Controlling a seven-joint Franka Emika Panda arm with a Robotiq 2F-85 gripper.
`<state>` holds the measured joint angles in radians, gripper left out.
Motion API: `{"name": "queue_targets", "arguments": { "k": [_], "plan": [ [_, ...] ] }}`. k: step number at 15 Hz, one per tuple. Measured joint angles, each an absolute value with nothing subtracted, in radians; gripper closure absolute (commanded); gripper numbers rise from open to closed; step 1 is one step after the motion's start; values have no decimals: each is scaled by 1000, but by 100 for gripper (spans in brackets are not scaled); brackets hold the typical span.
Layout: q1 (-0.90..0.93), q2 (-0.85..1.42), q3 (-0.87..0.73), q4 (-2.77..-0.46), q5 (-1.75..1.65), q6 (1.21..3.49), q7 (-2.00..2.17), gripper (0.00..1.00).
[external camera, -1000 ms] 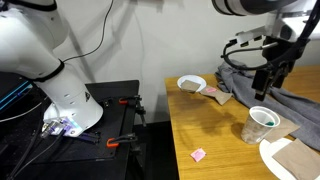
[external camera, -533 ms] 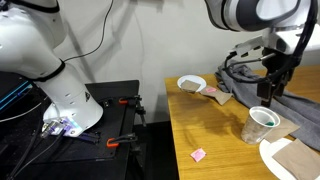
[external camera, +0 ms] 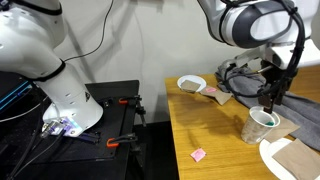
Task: Pick the pen from the cup and put it on the table
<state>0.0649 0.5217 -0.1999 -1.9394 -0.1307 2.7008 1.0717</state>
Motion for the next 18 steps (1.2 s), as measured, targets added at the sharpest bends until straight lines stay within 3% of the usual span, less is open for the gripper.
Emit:
{"name": "queue_targets", "arguments": {
  "k": [5,18],
  "plan": [
    [72,554,-201,-1920,-101,2701,1072,57],
    [78,613,-213,-1890,-83,2701,1072,62]
  ]
}}
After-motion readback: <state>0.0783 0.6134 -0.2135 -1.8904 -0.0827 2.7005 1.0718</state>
